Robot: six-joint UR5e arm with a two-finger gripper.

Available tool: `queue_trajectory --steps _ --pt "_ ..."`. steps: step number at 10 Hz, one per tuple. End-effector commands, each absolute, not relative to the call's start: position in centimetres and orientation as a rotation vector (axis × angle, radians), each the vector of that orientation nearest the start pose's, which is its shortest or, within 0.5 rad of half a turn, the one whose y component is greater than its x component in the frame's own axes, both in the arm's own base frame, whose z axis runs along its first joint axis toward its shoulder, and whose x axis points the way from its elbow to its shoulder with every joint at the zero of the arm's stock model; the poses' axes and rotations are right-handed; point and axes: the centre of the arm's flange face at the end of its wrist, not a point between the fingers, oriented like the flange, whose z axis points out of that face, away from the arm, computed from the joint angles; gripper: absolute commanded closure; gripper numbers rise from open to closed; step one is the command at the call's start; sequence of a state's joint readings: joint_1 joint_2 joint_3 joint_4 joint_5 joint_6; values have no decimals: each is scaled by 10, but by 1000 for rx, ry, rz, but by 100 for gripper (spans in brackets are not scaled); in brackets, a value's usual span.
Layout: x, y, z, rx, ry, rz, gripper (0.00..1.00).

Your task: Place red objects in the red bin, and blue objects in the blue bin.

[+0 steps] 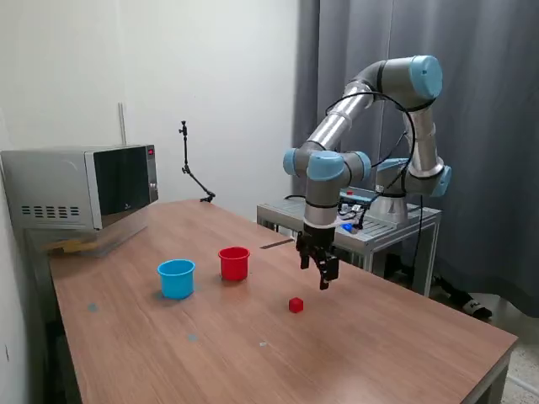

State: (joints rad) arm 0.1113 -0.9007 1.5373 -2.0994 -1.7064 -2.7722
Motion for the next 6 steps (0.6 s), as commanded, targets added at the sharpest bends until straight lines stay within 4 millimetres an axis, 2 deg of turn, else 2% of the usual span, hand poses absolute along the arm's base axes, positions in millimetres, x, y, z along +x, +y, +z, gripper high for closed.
queue_trajectory --steps 1,2,4,6 --pt "-651 -205 146 -1858 2223 267 0" --pt "-658 -209 153 -1888 2278 338 0" --pt "-666 -207 156 -1906 2337 394 0" --pt "-672 -210 144 -1927 2387 381 0"
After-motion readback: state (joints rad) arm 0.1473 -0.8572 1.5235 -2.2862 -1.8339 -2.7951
